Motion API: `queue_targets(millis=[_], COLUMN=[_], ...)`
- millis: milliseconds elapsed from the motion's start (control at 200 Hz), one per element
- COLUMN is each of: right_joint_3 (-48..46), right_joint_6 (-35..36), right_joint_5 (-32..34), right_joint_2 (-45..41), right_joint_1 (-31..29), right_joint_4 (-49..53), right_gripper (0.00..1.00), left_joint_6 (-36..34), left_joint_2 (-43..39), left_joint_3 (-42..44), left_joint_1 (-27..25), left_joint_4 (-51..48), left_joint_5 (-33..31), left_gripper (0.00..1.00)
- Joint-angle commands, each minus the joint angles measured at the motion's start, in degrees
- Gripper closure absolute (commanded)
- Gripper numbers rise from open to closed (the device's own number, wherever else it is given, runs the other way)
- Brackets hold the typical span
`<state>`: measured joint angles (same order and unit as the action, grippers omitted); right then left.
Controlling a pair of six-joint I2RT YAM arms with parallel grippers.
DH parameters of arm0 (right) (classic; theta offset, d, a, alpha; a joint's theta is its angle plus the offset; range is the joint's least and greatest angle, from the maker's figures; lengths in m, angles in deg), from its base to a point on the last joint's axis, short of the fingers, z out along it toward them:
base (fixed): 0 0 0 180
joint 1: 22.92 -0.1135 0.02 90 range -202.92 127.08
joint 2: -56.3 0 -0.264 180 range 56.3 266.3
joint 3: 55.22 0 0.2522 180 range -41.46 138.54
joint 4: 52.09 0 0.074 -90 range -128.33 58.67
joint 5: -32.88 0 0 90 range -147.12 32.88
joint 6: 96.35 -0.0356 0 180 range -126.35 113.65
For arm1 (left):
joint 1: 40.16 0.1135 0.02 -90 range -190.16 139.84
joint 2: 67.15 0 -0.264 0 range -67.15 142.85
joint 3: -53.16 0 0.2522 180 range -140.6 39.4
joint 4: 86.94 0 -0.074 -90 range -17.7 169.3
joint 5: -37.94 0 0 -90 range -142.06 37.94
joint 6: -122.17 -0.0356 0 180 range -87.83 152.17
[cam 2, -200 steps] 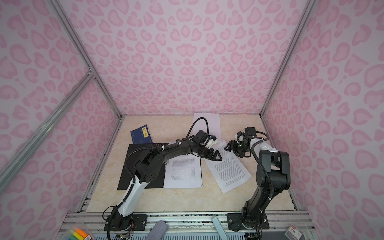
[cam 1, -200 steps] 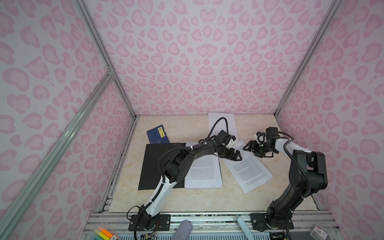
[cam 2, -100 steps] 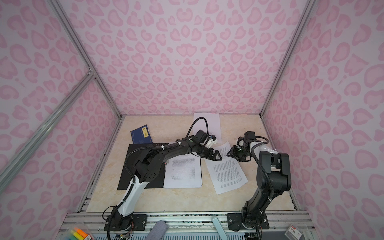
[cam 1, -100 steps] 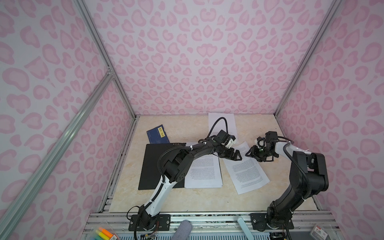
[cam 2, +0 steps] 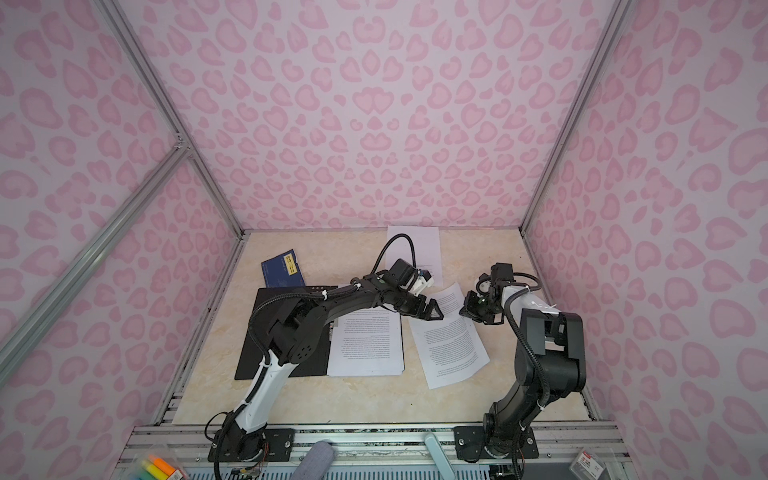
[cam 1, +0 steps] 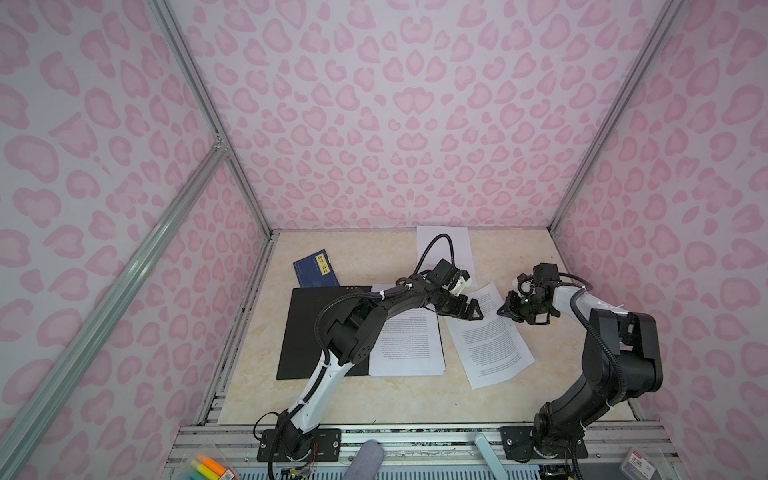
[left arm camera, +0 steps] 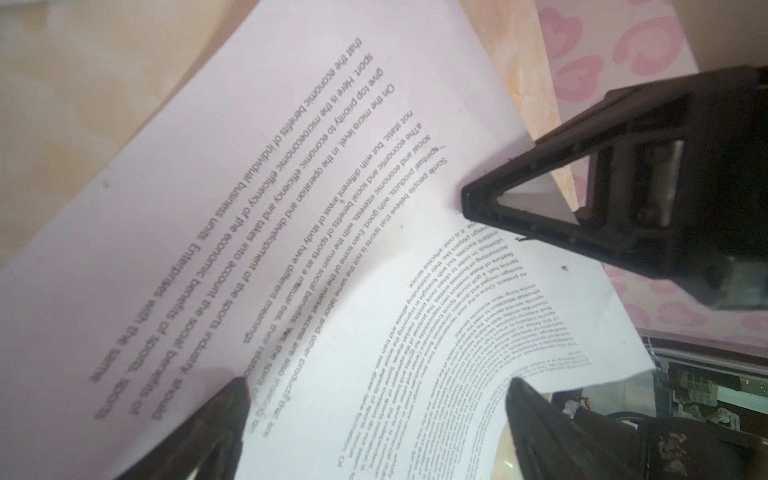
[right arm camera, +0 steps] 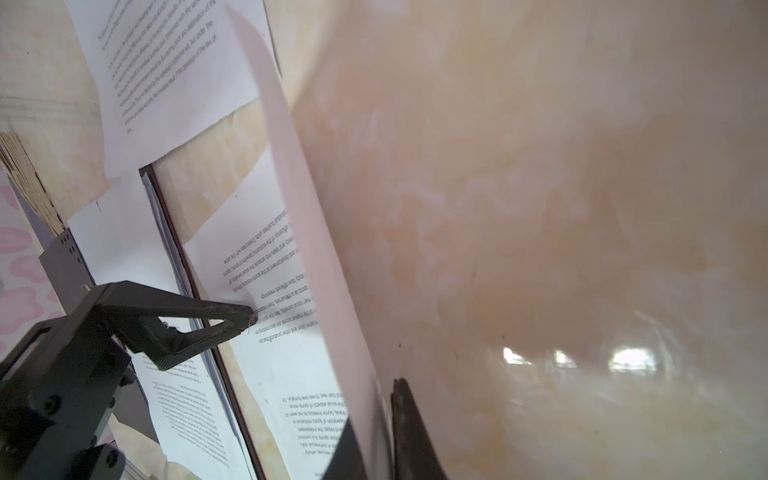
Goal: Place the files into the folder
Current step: 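Grip the raised sheet's edge with the right gripper while left gripper releases, then move the left gripper to the folder clip while right gripper carries sheet over folder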
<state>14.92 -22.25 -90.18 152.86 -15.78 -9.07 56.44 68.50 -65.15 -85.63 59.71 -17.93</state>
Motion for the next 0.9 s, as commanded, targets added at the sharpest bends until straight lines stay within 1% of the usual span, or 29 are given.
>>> queue_targets(millis=[0,25,195,455,535,750,895], right_joint_3=[-0.7,-0.7,-1.2,-0.9,-0.9,0.7,1.8], right_joint_6=[-0.7,-0.9,-1.7,-3.0,-3.6,-4.3,-5.3], right_joint_5=[-0.5,-0.4,1.4,3.3,3.3,4.9,5.7], right_joint_2=[-0.4,-0.5,-2.3,-7.6,-9.1,-11.8,-14.3], right_joint_1=[-0.2,-0.1,-0.2,0.7,1.0,1.0,0.6], right_joint_4=[0.1,-0.1,-0.4,0.0,-0.3,1.0,1.9], right_gripper=[0.97,1.00,1.00,1.00,1.00,1.00,1.00], left_joint_6=[1.5,1.5,1.3,0.7,0.3,-2.2,-4.9], left_joint_2=[0.2,-0.1,-4.5,-13.5,-16.6,-29.0,-37.9], left_joint_3=[0.1,0.0,-1.6,-9.2,-10.2,-5.9,0.5], left_joint_1=[0.3,0.2,-0.6,-4.3,-5.0,-5.6,-5.6], left_joint_4=[-11.3,-11.3,-11.3,-11.4,-11.1,-6.9,-4.9], left_joint_5=[-4.9,-4.9,-3.0,0.8,0.6,-1.1,-5.2], left_gripper=[0.02,0.02,0.02,0.02,0.02,0.03,0.02])
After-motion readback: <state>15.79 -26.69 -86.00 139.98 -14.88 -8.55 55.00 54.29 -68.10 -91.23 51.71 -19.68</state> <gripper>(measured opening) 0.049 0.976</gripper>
